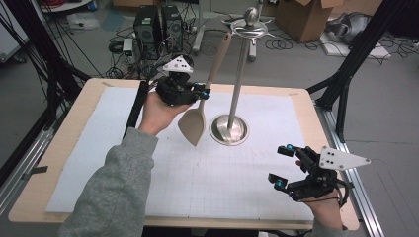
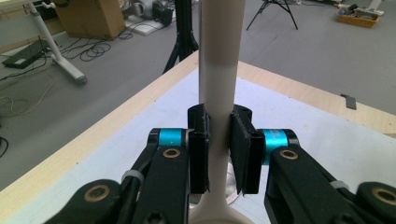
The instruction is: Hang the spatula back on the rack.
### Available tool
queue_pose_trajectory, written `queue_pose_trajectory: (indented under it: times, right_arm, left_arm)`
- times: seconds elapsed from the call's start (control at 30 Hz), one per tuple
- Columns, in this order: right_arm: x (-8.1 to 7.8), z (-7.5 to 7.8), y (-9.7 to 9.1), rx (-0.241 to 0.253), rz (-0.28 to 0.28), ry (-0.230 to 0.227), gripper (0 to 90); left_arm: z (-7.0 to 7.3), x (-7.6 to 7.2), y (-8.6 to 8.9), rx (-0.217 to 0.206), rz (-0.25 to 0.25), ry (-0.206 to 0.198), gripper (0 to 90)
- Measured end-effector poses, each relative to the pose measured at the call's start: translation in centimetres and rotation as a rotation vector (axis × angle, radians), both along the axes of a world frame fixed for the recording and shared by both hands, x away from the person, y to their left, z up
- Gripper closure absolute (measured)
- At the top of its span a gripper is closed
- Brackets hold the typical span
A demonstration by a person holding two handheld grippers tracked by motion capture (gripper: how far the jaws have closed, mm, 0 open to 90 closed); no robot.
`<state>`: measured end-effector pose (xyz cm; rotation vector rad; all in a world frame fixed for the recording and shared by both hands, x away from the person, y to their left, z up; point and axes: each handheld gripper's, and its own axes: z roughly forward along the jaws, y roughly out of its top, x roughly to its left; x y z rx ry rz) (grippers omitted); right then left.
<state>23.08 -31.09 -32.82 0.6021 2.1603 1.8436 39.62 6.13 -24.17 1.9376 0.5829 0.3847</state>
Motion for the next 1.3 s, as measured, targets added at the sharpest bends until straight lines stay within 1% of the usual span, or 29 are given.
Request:
queue_pose_trajectory:
  times: [0.07, 0.1, 0.13, 0.17, 0.23, 0.27, 0.33, 0.37, 0.53, 0.57, 0.67, 0.73, 0.9, 0.93, 0.97, 1.03, 1.17, 1.2, 1.3]
  right_arm:
    - [-0.1, 0.0, 0.0, -0.003, -0.001, 0.001, 11.5]
    - [-0.1, 0.0, 0.0, -0.003, -0.002, 0.003, 11.5]
    - [-0.1, 0.0, 0.0, -0.003, -0.002, 0.003, 11.5]
    - [0.0, 0.0, 0.0, -0.002, 0.001, 0.0, 11.5]
    - [0.0, 0.0, 0.0, -0.007, 0.0, 0.003, 11.5]
    - [0.0, 0.0, 0.0, -0.006, 0.001, 0.011, 11.5]
    - [0.1, -0.1, 0.1, -0.006, 0.001, 0.006, 11.5]
    - [0.0, -0.1, 0.1, -0.005, -0.001, 0.008, 11.5]
    - [0.1, -0.1, 0.0, -0.007, 0.001, 0.005, 11.5]
    - [0.1, -0.1, 0.0, -0.006, 0.0, 0.011, 11.5]
    - [0.1, -0.2, 0.0, -0.01, 0.0, 0.007, 11.5]
    - [0.0, -0.2, 0.0, -0.007, -0.003, 0.011, 11.5]
    - [0.0, -0.2, 0.1, -0.011, 0.001, 0.009, 11.5]
    - [0.1, -0.2, 0.1, -0.009, -0.001, 0.006, 11.5]
    - [0.1, -0.2, 0.1, -0.01, 0.002, 0.014, 11.5]
    - [0.1, -0.2, 0.1, -0.01, 0.005, 0.012, 11.5]
    - [0.1, -0.2, 0.0, -0.011, 0.001, 0.011, 11.5]
    - [0.1, -0.3, 0.0, -0.01, 0.001, 0.01, 11.5]
    - [0.2, -0.4, 0.0, -0.011, 0.0, 0.018, 11.5]
  left_arm:
    - [-0.1, 0.0, -0.2, 0.002, 0.002, -0.002, 77.9]
    - [-0.1, 0.0, -0.3, 0.001, 0.007, -0.003, 77.9]
    - [-0.1, -0.1, -0.4, 0.01, 0.015, -0.005, 77.9]
    - [-0.2, -0.1, -0.5, 0.008, 0.02, -0.009, 77.9]
    - [-0.3, 0.0, -0.7, 0.007, 0.013, -0.005, 77.9]
    - [-0.3, 0.0, -0.8, 0.003, 0.017, -0.002, 77.9]
    - [-0.4, 0.1, -0.9, 0.006, 0.015, -0.003, 77.9]
    - [-0.4, 0.2, -1.0, -0.001, 0.018, -0.001, 77.9]
    - [-0.6, 0.1, -1.1, 0.006, 0.025, -0.005, 77.8]
    - [-0.7, 0.1, -1.1, 0.002, 0.026, -0.007, 77.8]
    - [-0.8, 0.1, -1.0, -0.006, 0.029, -0.004, 77.7]
    - [-0.8, 0.1, -1.0, -0.003, 0.026, -0.005, 77.5]
    - [-0.9, 0.2, -1.3, -0.01, 0.022, -0.001, 76.5]
    - [-0.9, 0.2, -1.4, -0.017, 0.019, 0.001, 75.6]
    - [-0.9, 0.2, -1.4, -0.027, 0.021, 0.005, 73.2]
    - [-0.8, 0.2, -1.4, -0.034, 0.029, 0.007, 69.4]
    - [-0.7, 0.1, -1.1, -0.028, 0.033, 0.014, 62.0]
    - [-0.7, 0.0, -1.0, -0.026, 0.036, 0.008, 59.6]
    - [-0.6, -0.2, -0.7, -0.03, 0.043, 0.004, 58.4]
